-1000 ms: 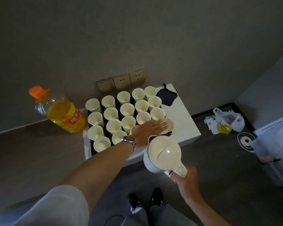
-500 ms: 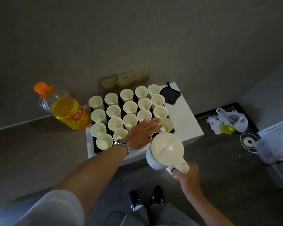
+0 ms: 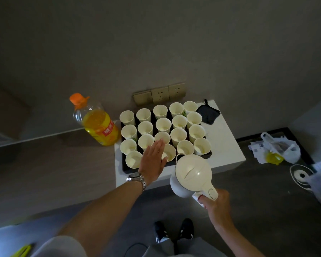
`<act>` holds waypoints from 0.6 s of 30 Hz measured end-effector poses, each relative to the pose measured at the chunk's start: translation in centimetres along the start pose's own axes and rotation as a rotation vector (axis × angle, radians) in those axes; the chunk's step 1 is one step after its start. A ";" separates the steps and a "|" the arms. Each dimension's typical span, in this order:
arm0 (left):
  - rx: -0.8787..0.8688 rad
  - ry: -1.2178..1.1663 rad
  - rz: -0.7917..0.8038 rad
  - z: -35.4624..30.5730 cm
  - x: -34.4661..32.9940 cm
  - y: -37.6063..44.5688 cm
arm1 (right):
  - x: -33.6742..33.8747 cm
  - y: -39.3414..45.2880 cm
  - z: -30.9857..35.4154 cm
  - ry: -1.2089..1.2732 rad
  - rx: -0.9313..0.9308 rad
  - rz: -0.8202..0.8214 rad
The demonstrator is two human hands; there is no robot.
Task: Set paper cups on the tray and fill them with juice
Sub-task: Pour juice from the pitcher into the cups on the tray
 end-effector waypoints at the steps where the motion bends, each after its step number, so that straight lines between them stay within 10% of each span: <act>1: 0.022 -0.018 0.012 0.1 0.0 0.0 | -0.2 -0.1 0.2 0.009 0.001 0.008; 18: 0.155 -0.244 -0.164 5.6 3.9 -5.5 | -3.4 -0.9 0.4 -0.030 -0.028 0.097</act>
Point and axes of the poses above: each hand's wrist, its own y-axis towards the middle knuckle, its own x-axis out of the back of the hand, z = x × y, the point moved 5 cm from there along y, towards the middle knuckle, and after that the axes turned 13 degrees about -y, right-handed, at the moved point
